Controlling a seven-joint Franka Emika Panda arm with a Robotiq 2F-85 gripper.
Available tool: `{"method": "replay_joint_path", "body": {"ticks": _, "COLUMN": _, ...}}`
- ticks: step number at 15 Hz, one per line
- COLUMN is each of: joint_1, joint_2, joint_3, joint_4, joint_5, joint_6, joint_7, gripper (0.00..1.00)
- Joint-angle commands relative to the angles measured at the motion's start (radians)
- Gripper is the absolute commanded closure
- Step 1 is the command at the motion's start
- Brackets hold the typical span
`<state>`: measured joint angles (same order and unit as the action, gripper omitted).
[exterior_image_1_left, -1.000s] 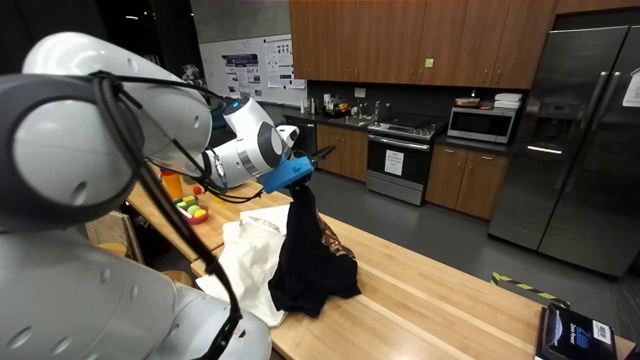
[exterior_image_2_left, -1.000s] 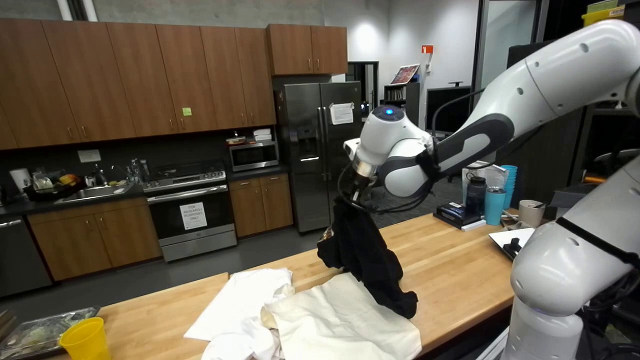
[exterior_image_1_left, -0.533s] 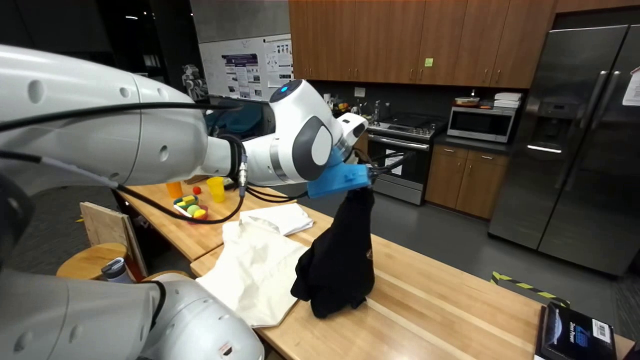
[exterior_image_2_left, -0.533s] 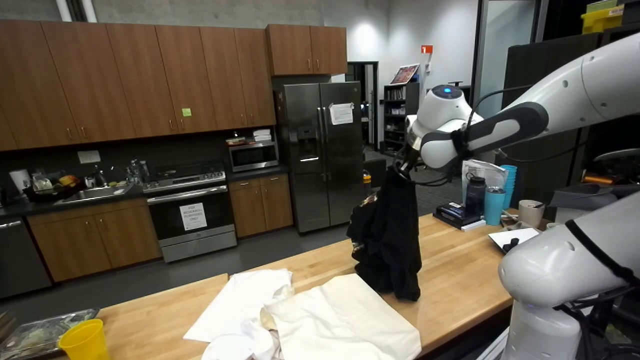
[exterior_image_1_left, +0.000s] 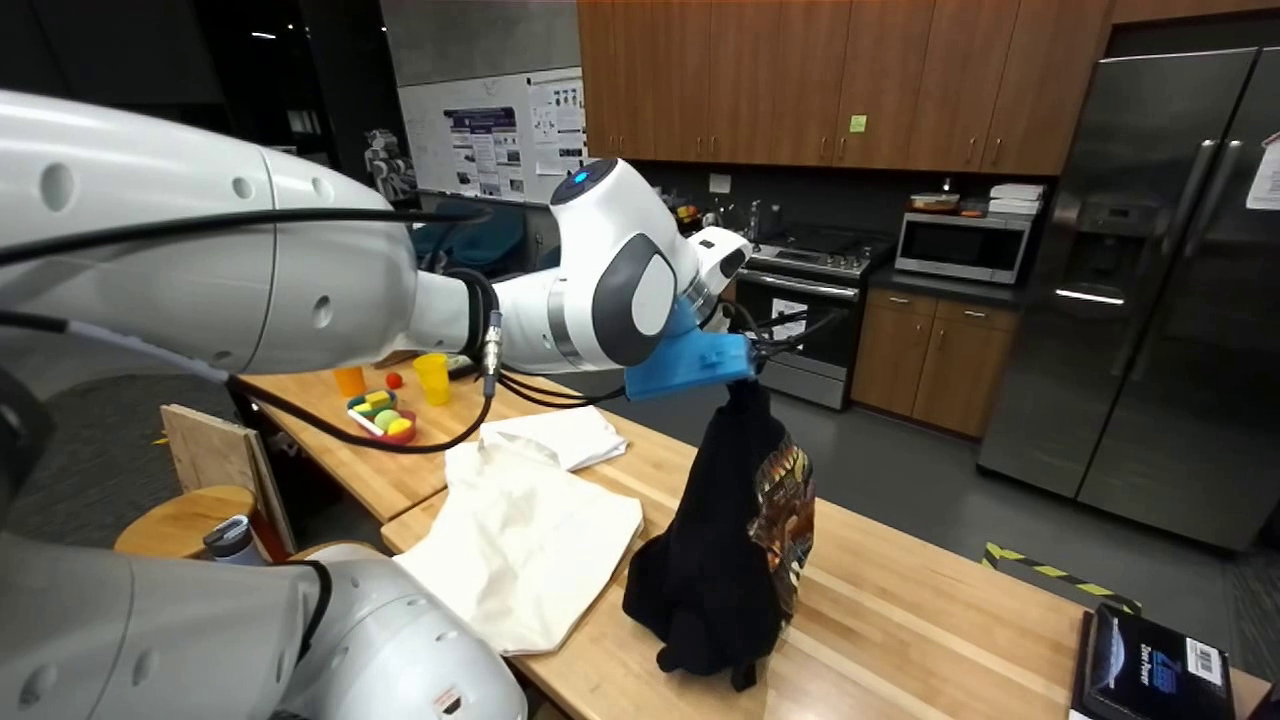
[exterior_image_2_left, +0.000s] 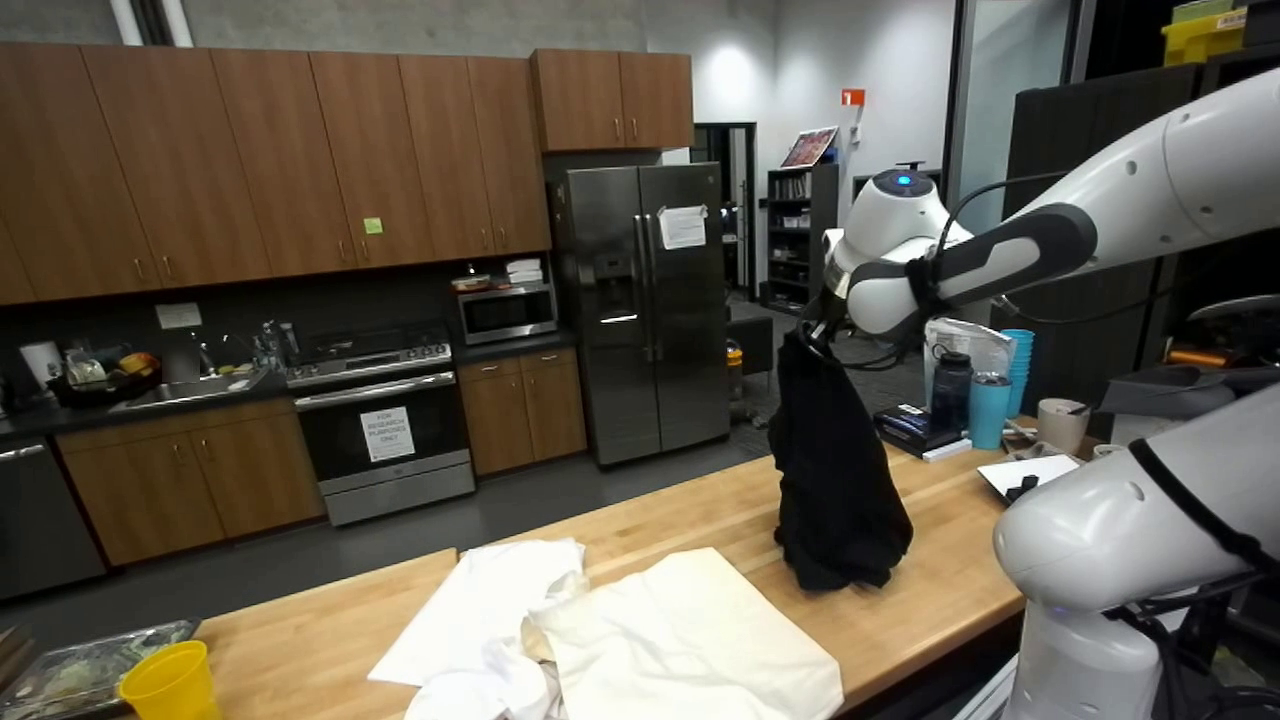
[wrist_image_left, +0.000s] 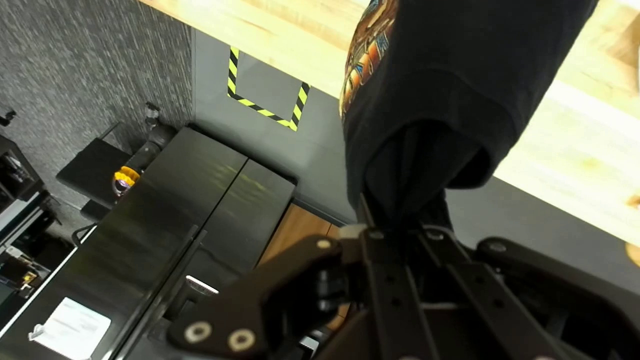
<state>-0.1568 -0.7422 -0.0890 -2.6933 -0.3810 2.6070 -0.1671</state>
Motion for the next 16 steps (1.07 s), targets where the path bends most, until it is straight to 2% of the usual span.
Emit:
{"method": "replay_joint_path", "body": {"ticks": 1, "joint_1": -0.008, "joint_2": 0.0, "joint_3": 0.007, "joint_4": 0.001, "joint_5": 0.012, "joint_6": 0.0, "joint_7": -0.008, "gripper": 0.98}}
{"method": "replay_joint_path", "body": {"ticks": 3, "joint_1": -0.056, "joint_2": 0.055, "joint_3": 0.002, "joint_4": 0.064, "joint_5": 0.049, "joint_6": -0.079, "joint_7": 0.063, "gripper": 0.98}}
{"method": "replay_joint_path", "body": {"ticks": 5, "joint_1": -0.05, "joint_2": 0.089, "joint_3": -0.065, "joint_4": 0.12, "joint_5": 0.106, "joint_6": -0.16, "joint_7": 0.035, "gripper": 0.98}}
{"method": "replay_joint_path", "body": {"ticks": 8, "joint_1": -0.085, "joint_2": 0.193, "joint_3": -0.172, "joint_4": 0.233, "joint_5": 0.167, "joint_6": -0.238, "joint_7": 0.007, "gripper": 0.98}}
{"method": "replay_joint_path", "body": {"ticks": 10, "joint_1": -0.122, "joint_2": 0.305, "joint_3": -0.229, "joint_4": 0.311, "joint_5": 0.178, "joint_6": -0.252, "joint_7": 0.021, "gripper": 0.98}}
{"method": "replay_joint_path", "body": {"ticks": 13, "joint_1": -0.165, "joint_2": 0.45, "joint_3": -0.279, "joint_4": 0.381, "joint_5": 0.188, "joint_6": -0.274, "joint_7": 0.055, "gripper": 0.98}}
{"method": "replay_joint_path", "body": {"ticks": 14, "joint_1": -0.164, "joint_2": 0.341, "joint_3": -0.257, "joint_4": 0.297, "joint_5": 0.166, "joint_6": -0.235, "joint_7": 0.028, "gripper": 0.92}}
{"method": "replay_joint_path", "body": {"ticks": 16, "joint_1": -0.176, "joint_2": 0.427, "joint_3": -0.275, "joint_4": 0.337, "joint_5": 0.177, "joint_6": -0.239, "joint_7": 0.033, "gripper": 0.92}}
